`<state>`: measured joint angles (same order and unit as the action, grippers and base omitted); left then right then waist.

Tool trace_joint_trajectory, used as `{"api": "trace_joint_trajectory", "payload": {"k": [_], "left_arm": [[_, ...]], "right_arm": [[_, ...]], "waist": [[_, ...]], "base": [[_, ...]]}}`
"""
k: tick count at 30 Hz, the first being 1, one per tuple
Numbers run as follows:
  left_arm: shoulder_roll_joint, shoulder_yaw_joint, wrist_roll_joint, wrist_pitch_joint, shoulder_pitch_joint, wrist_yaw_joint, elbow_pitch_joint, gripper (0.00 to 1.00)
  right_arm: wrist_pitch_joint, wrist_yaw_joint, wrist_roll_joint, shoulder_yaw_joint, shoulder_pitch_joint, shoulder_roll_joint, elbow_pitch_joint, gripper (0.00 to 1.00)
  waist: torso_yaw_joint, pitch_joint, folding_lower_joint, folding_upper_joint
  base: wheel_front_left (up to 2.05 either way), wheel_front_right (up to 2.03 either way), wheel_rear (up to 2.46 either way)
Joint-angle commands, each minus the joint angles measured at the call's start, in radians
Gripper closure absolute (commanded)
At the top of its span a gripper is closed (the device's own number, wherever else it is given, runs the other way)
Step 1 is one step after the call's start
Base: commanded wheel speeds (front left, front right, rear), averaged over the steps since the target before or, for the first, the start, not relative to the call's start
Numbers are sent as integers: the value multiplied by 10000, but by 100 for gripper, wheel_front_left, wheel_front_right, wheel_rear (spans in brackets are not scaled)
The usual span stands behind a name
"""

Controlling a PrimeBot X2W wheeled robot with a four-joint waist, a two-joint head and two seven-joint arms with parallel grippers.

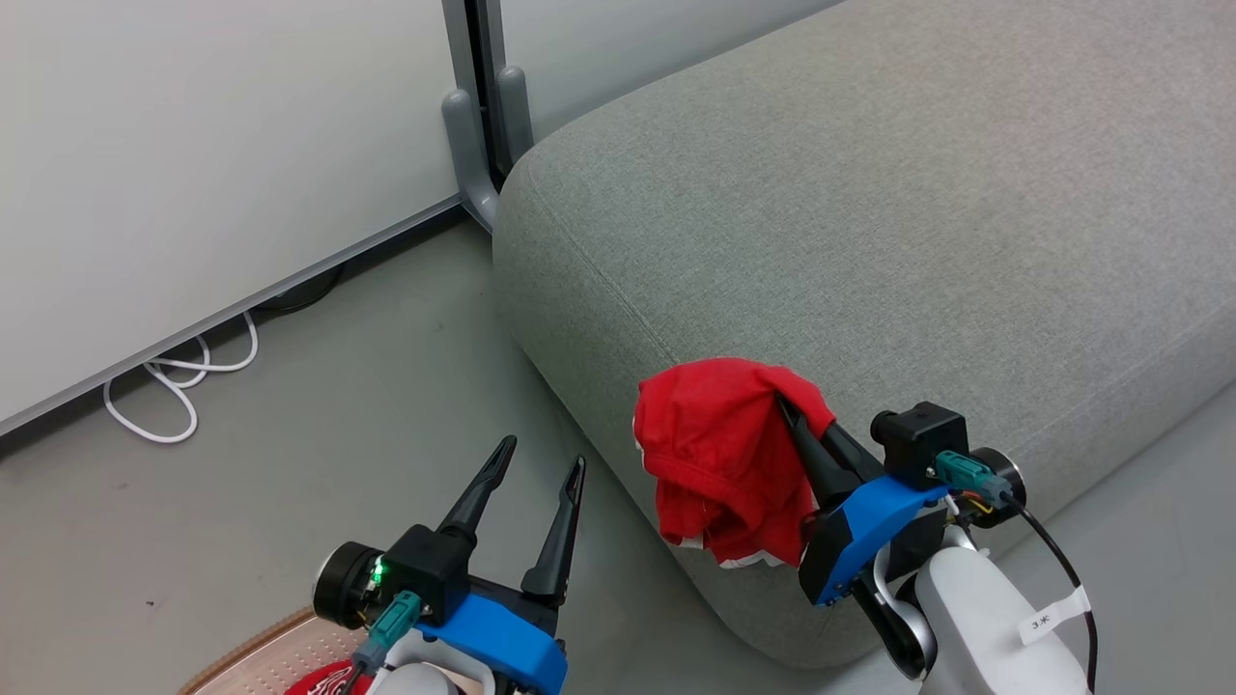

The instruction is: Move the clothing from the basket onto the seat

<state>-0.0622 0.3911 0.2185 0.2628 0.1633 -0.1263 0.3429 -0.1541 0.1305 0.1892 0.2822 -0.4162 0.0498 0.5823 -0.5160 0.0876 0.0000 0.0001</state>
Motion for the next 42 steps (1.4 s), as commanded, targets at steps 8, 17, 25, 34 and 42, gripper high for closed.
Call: {"api": "trace_joint_trajectory", "payload": {"k": [8, 17, 25, 34, 42], "left_arm": [[-144, -79, -29, 31, 123, -48, -84, 0], [-549, 30, -281, 31, 628, -47, -404, 0], [-1123, 531, -414, 31, 1389, -47, -852, 0], [-1809, 699, -757, 16, 2167, -47, -1712, 0], [-2237, 819, -1039, -281, 2591, -20, -2756, 0]], "right_arm": [[-29, 5, 277, -126, -340, 12, -26, 100], [-110, 5, 564, -1149, -2027, 1, 145, 100], [-32, 5, 339, -2778, -3800, 835, 266, 100], [6, 5, 1194, -4191, -5130, 2098, -63, 100], [-415, 5, 1108, -5312, -5644, 2465, 664, 100]], "waist": [[29, 184, 0, -1], [206, 1341, 0, -1], [784, 2925, 0, -1], [1252, 4763, 0, -1], [1367, 5907, 0, -1]], "base": [[0, 0, 0], [0, 0, 0], [0, 0, 0], [0, 0, 0], [0, 0, 0]]}}
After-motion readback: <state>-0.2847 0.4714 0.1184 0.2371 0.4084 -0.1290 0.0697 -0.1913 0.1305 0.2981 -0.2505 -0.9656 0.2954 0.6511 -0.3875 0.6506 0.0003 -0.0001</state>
